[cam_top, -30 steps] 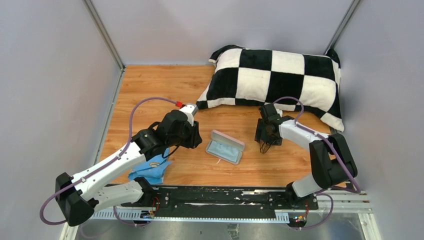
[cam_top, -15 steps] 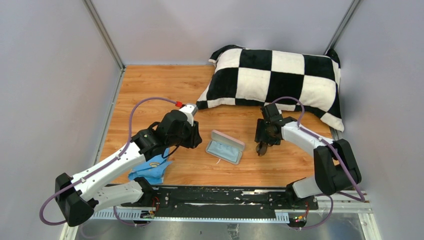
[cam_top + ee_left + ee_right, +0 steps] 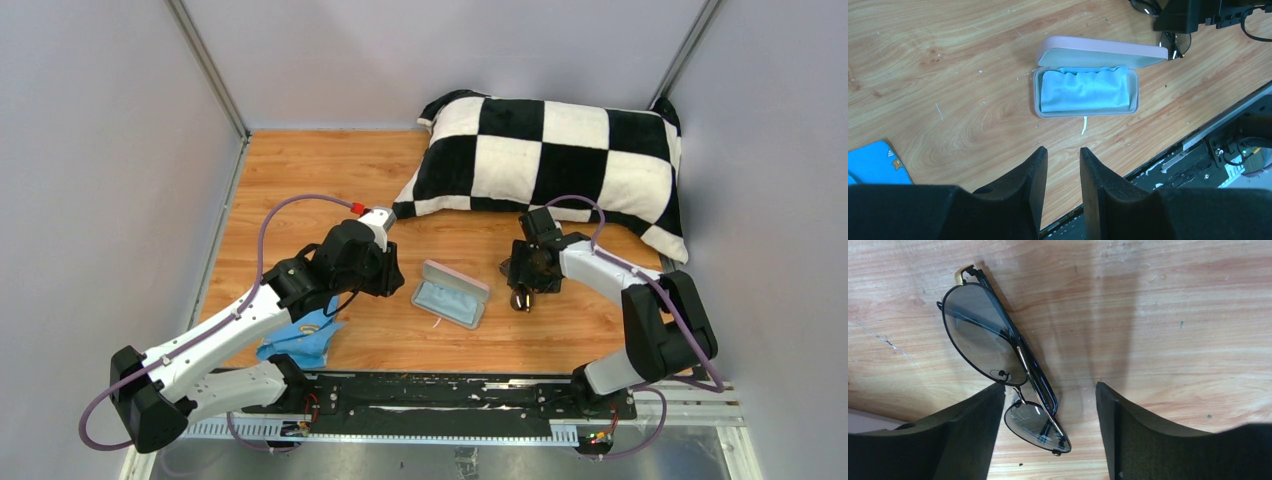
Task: Organize the sunglasses
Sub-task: Pick up the sunglasses from the center of the board.
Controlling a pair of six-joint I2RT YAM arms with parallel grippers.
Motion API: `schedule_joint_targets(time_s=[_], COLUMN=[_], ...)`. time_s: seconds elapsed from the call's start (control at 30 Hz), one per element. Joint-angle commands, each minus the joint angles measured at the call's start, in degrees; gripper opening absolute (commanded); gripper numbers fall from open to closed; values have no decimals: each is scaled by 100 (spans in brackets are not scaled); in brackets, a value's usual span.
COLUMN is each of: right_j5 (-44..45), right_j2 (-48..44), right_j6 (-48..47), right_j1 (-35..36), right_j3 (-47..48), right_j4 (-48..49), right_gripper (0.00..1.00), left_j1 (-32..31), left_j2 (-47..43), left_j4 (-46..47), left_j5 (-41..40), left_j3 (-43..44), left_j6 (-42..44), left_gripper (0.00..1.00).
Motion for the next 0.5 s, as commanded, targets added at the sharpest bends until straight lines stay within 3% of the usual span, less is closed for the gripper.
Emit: schedule_joint_targets(time_s=[0.0, 0.13, 0.27, 0.47], right_j5=[-89, -256, -784, -758], right_j2=[134, 307, 423, 260], right_j6=[82, -227, -604, -605], right_j1=[65, 65, 67, 65], right_j3=[185, 206, 222, 224], right_j4=[-12, 229, 474, 381], right_gripper=[67, 54, 49, 39], left_j1=[45, 45, 45, 43], left_j2=[-56, -62, -114, -103], left_j4=[40, 72, 60, 42], left_j5=[52, 96, 80, 79], left_j3=[-12, -43, -60, -27], left_j6=[-20, -49, -49, -39], left_gripper=[36, 36, 36, 36])
